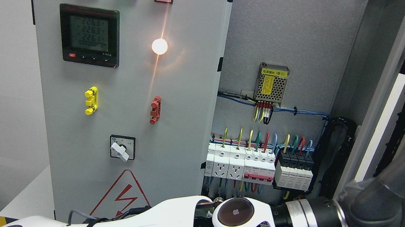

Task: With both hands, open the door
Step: 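Swing the push-button door fully open with the left hand, then withdraw the left hand from the opened door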

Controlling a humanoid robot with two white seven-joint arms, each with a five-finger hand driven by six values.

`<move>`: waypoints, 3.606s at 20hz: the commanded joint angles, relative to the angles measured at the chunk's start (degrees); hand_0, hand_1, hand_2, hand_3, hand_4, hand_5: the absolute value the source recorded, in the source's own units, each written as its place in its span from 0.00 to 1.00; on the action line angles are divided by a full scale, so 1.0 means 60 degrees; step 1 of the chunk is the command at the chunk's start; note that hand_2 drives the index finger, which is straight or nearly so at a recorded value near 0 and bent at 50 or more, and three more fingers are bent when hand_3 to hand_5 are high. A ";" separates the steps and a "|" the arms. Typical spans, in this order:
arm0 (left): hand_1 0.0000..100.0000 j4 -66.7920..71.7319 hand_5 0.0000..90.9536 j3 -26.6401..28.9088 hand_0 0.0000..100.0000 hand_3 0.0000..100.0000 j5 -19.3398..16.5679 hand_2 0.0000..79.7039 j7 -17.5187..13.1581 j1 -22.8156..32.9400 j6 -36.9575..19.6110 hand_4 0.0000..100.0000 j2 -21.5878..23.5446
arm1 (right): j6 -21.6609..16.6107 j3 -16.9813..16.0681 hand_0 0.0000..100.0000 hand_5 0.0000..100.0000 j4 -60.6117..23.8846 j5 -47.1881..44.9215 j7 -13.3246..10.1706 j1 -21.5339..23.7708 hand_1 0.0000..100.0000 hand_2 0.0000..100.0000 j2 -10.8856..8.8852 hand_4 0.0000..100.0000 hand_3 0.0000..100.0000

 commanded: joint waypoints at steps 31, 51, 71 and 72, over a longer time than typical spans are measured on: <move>0.00 0.1564 0.00 -0.0371 0.00 0.00 -0.0018 0.00 -0.0015 -0.0535 0.0001 0.00 -0.1378 | 0.0006 -0.0007 0.19 0.00 -0.0013 -0.0002 -0.0002 -0.0006 0.00 0.00 -0.0009 0.00 0.00; 0.00 -0.2551 0.00 0.0111 0.00 0.00 -0.0003 0.00 -0.0030 0.1118 -0.0029 0.00 0.3308 | 0.0006 0.0007 0.19 0.00 0.0001 -0.0002 -0.0002 -0.0006 0.00 0.00 0.0006 0.00 0.00; 0.00 -0.3300 0.00 0.1531 0.00 0.00 -0.1246 0.00 -0.0015 0.7165 -0.0059 0.00 0.6782 | 0.0006 0.0007 0.19 0.00 0.0001 -0.0002 -0.0002 -0.0006 0.00 0.00 -0.0009 0.00 0.00; 0.00 -0.3198 0.00 0.1722 0.00 0.00 -0.1495 0.00 -0.0015 0.7634 -0.0014 0.00 0.6782 | 0.0006 0.0007 0.19 0.00 -0.0013 -0.0002 -0.0002 0.0008 0.00 0.00 0.0006 0.00 0.00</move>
